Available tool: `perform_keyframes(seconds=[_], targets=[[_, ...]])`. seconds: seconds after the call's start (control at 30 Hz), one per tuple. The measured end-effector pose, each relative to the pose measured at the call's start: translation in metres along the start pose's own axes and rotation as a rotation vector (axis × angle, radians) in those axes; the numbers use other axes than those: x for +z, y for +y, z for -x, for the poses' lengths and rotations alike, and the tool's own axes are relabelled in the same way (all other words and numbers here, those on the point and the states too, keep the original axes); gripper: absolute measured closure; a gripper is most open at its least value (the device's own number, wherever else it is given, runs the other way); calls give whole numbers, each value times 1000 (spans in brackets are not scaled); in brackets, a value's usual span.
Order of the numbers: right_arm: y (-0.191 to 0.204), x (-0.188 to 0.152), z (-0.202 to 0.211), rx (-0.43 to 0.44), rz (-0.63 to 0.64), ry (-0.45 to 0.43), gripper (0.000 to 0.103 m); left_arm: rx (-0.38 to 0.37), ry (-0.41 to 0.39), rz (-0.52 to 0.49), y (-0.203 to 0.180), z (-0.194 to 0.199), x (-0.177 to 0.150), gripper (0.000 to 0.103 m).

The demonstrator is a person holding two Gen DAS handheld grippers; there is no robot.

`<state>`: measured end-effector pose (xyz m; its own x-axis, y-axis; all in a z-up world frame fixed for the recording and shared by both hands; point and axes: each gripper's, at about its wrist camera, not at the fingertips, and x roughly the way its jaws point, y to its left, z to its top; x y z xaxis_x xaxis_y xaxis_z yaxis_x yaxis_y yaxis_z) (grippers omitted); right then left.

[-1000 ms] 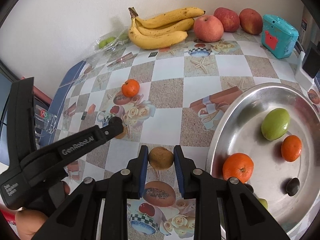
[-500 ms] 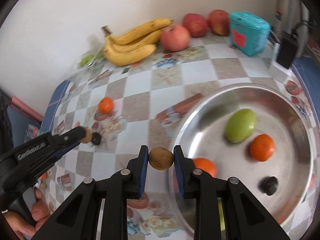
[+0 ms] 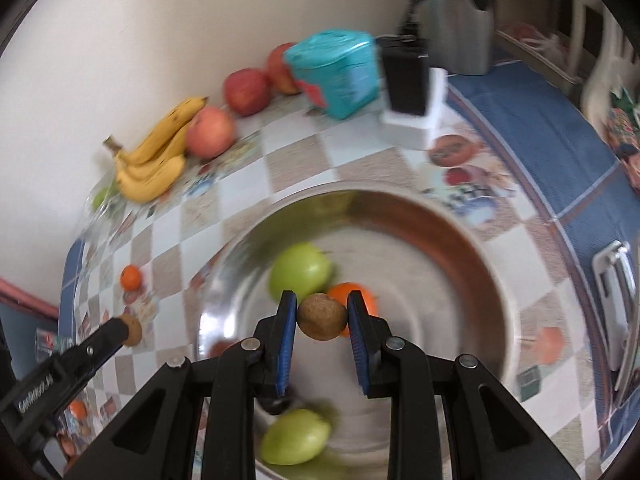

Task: Organize fruits
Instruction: 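Carry both brown kiwis over the steel plate with both grippers, then open both grippers to drop the kiwis into the steel plate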

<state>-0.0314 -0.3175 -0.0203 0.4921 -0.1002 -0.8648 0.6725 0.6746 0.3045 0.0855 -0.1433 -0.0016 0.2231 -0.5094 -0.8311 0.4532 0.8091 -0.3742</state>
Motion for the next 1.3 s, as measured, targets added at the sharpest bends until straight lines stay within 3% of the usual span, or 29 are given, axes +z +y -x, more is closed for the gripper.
perform_keyframes(seconds=[0.43, 1.03, 1.13, 1.2, 1.3], targets=[[-38, 8, 16, -13, -61, -18, 76, -38, 50, -199, -68, -24, -31, 77], [-38, 3, 3, -47, -53, 42, 75, -9, 109, -194, -71, -42, -41, 76], [-38, 4, 4, -44, -51, 41, 72, -9, 107, -190, -70, -42, -39, 71], [-38, 4, 4, -49, -48, 38, 67, -8, 106, -185, -70, -41, -38, 61], [-37, 5, 6, -49, -44, 35, 67, -5, 100, -178, -68, -39, -37, 61]])
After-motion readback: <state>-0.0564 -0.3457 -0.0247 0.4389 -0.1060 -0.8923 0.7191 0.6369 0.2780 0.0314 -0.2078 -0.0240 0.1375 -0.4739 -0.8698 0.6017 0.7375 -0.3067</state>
